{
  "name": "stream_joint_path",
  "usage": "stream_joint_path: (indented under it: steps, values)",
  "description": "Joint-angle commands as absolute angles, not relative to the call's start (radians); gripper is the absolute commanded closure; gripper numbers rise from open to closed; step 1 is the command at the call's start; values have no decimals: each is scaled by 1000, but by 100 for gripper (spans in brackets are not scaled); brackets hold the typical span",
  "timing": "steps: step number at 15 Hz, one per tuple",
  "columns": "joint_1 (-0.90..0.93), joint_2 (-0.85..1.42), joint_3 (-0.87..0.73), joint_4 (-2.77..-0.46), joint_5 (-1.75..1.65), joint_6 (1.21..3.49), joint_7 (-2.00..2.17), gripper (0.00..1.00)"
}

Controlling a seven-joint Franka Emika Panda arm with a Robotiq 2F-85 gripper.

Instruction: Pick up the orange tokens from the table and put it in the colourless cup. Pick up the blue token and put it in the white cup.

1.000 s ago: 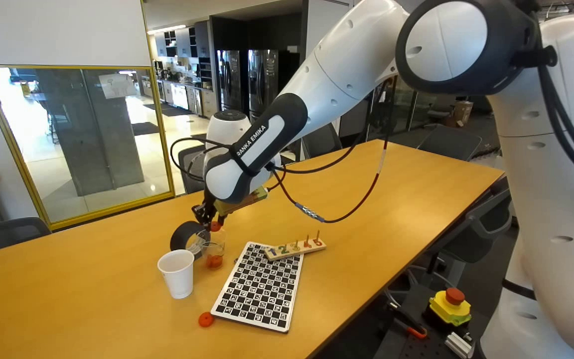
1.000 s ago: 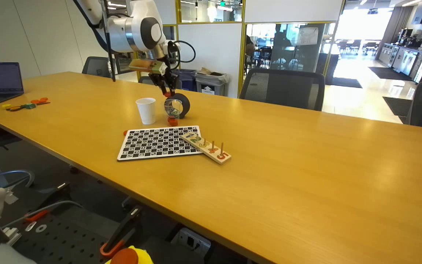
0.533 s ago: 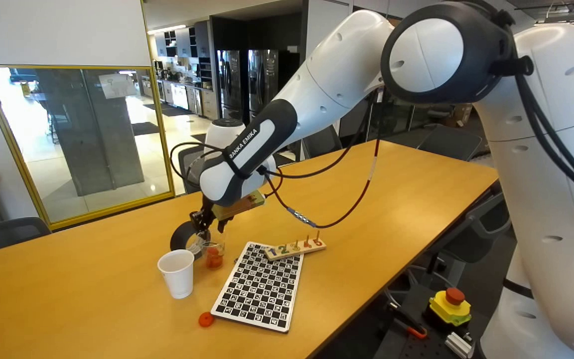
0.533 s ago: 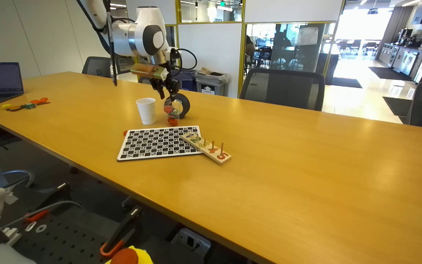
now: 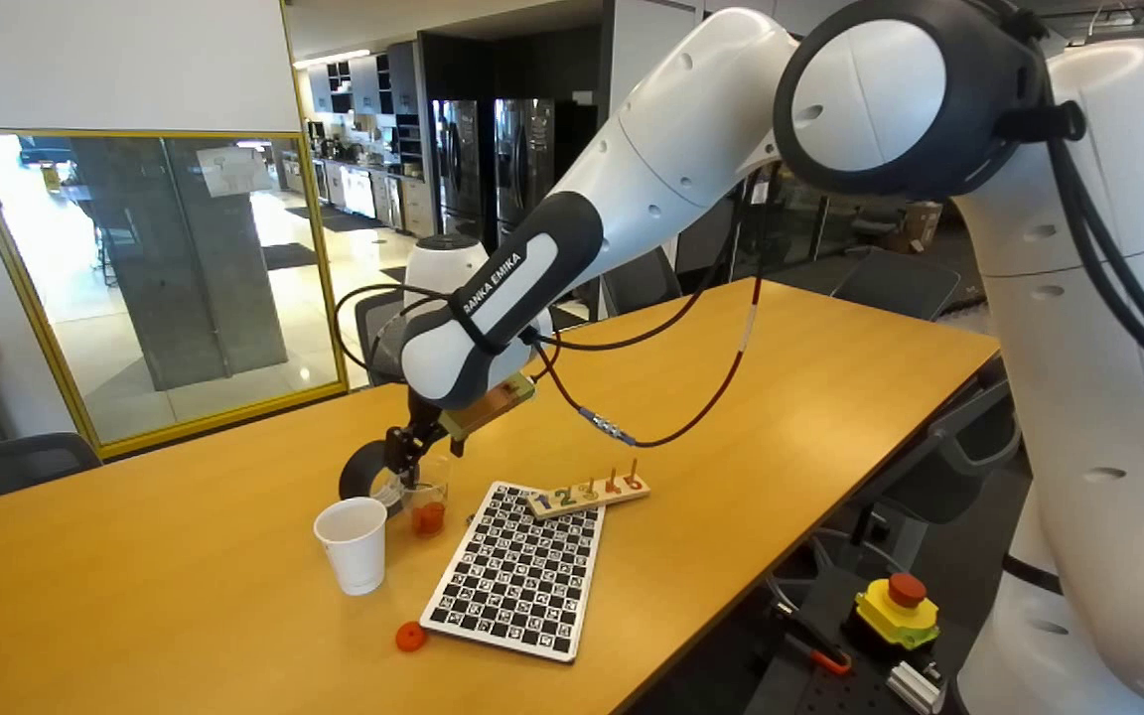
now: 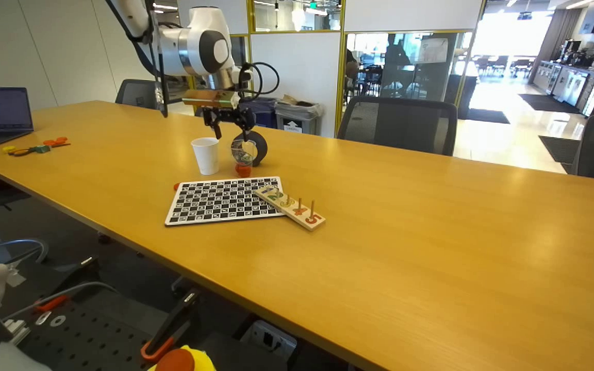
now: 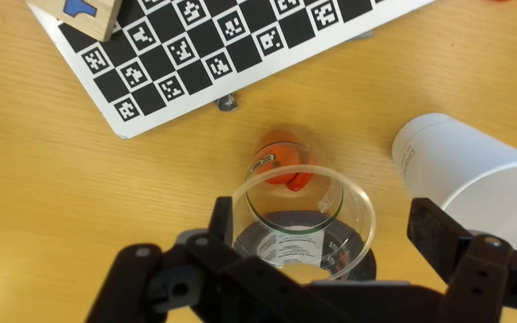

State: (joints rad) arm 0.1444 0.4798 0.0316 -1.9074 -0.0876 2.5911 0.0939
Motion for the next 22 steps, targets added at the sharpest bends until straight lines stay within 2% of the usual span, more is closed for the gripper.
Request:
stream_joint_path:
  steps: [1, 8, 17, 22]
  values:
    - [155, 390, 72, -2016, -134, 2588, -21, 0]
    - [175, 352, 164, -2144, -203, 2607, -229, 0]
    - [239, 483, 122, -2066, -489, 2647, -306, 0]
    - [233, 554, 140, -2022, -494, 2690, -342, 0]
